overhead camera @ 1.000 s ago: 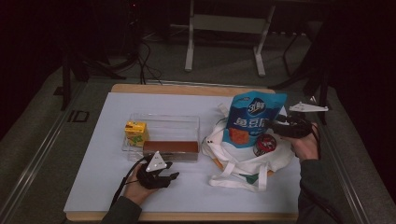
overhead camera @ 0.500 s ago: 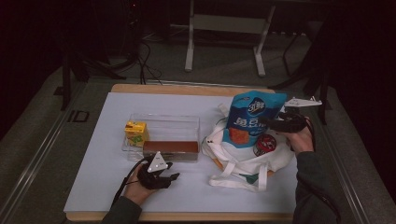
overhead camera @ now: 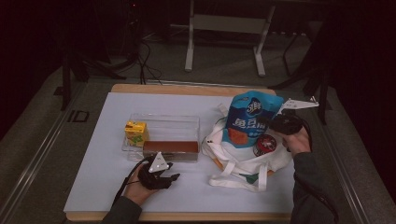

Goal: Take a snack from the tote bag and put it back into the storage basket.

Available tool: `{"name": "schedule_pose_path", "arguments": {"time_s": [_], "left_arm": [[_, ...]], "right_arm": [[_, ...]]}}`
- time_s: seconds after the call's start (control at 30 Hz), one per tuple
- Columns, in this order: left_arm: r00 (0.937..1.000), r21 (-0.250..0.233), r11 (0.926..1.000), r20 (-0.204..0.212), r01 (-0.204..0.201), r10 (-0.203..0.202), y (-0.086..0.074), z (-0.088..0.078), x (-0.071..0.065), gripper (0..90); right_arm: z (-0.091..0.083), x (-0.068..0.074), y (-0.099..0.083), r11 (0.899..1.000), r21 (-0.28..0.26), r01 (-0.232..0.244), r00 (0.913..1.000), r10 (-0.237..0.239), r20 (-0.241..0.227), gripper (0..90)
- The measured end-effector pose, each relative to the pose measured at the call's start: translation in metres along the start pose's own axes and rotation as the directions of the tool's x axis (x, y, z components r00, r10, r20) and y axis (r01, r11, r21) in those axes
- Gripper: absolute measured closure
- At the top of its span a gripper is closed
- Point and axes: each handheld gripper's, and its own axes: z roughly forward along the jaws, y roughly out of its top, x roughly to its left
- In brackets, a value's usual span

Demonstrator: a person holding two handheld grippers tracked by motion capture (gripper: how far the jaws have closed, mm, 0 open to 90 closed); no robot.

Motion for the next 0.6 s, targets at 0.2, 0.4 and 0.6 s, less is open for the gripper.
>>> {"name": "schedule_pose_path", "arguments": {"time_s": [0.2, 0.4, 0.6], "left_arm": [[1.0, 0.0, 1.0, 0.0, -0.001, 0.001, 0.0, 0.0, 0.0, 49.0], [1.0, 0.001, 1.0, 0.0, -0.003, 0.003, 0.0, 0.0, 0.0, 49.1], [1.0, 0.002, 1.0, 0.0, -0.002, 0.002, 0.0, 0.0, 0.0, 49.0]], "right_arm": [[0.0, 0.003, 0.003, 1.0, -0.001, 0.017, 0.9999, -0.017, 0.001, 87.3], [0.0, 0.007, 0.009, 1.0, -0.012, 0.029, 0.9996, -0.029, 0.002, 88.0], [-0.001, 0.012, 0.016, 0.999, -0.022, 0.039, 0.9993, -0.039, 0.001, 88.3]]}}
